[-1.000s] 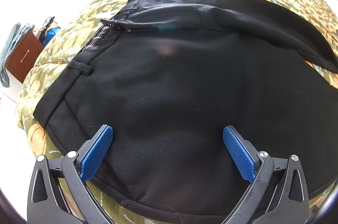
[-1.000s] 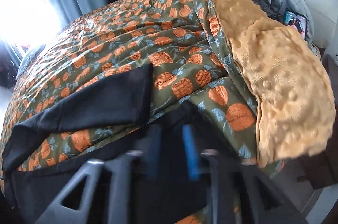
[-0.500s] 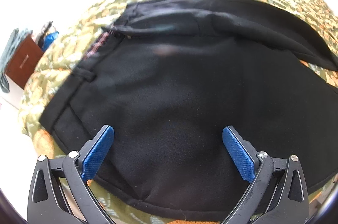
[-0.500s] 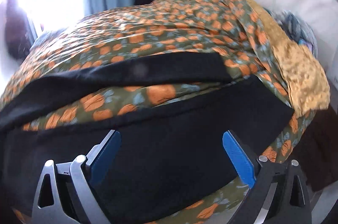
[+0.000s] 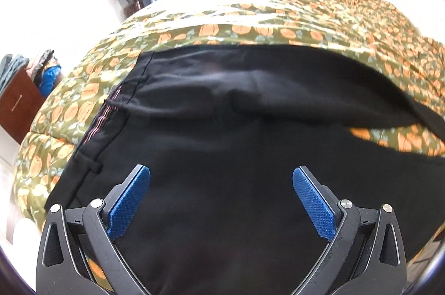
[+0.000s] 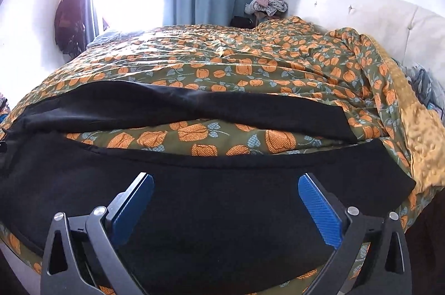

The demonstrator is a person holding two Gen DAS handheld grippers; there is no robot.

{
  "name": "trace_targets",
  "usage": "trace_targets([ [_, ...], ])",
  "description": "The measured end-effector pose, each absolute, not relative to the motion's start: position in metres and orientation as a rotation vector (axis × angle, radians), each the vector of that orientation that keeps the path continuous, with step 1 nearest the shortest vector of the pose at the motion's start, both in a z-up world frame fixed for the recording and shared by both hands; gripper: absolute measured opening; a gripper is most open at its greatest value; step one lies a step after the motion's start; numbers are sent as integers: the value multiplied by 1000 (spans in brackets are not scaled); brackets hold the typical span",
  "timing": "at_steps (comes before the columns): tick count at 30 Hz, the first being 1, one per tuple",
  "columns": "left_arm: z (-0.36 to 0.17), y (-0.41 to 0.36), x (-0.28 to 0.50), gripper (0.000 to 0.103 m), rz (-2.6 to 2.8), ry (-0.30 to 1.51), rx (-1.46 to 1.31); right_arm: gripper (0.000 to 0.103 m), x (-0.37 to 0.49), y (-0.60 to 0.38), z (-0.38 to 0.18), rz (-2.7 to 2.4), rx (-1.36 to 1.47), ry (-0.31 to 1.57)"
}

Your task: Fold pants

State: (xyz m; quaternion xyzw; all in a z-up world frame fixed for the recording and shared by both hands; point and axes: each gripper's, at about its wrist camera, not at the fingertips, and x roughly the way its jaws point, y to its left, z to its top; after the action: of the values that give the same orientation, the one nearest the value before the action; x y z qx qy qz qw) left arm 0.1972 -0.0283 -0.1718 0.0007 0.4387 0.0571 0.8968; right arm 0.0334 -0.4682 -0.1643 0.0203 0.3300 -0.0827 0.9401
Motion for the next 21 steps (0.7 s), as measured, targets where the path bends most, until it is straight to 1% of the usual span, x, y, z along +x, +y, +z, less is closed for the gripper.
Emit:
trace_targets([
  [2,-171,-27,202,103,125,908,-12,103,32,-479,-164,-171,84,665],
  [5,-173,-25,204,103,141,921,-28,103,29,-509,-163,-169,241,646],
  [7,-177,-22,203,103,151,923,-31,103,22,-537,-164,-169,381,583],
  [9,-183,-19,202,103,161,930,-14,103,20,-555,-162,-174,433,551],
  [13,-196,-19,199,103,173,965,9,103,48,-589,-160,-72,593,589],
  [15,-200,-18,197,103,179,978,-2,103,64,-607,-162,-79,677,568],
  [17,-201,-17,195,103,183,981,-14,103,81,-627,-171,-84,742,540],
  [19,-201,-18,193,103,185,983,-12,103,99,-645,-184,-112,764,561],
  [21,-202,-18,192,103,188,986,3,100,110,-657,-197,-144,789,596],
])
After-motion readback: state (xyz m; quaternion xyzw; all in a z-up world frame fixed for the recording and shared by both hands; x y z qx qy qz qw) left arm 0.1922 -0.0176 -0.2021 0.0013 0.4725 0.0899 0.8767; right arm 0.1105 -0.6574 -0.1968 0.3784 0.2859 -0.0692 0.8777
